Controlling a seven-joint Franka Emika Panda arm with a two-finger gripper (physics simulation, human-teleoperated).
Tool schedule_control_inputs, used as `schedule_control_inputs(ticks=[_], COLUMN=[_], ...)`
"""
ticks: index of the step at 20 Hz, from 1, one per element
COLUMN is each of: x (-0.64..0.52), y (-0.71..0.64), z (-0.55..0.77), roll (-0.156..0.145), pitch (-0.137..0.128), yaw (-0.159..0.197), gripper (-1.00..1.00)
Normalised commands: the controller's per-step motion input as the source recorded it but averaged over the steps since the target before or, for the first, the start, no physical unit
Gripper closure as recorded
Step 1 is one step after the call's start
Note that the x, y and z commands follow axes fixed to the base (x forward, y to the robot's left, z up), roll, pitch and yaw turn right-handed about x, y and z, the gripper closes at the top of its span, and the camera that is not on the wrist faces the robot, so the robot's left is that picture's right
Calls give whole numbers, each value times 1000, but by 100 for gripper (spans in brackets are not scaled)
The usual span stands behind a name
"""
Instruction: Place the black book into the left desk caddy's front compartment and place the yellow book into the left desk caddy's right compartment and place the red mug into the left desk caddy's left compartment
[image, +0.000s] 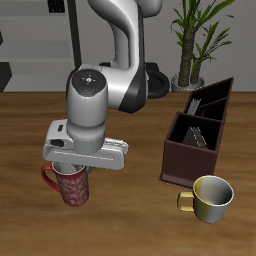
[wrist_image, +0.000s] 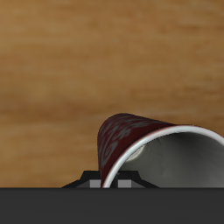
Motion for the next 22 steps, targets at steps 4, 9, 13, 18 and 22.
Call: schedule_control_inputs(ticks=[4, 9, 13, 18, 22], x=[-136, -307, -560, -543, -437], y=[-211, -120, 86, 377, 166], z=[359, 513, 603, 259, 261], roll=[-33, -45, -83, 35, -6], pitch=[-51, -53, -126, -54, -67], yaw=[-14, -39, 11, -20, -24], gripper=[100, 100, 100, 100, 100])
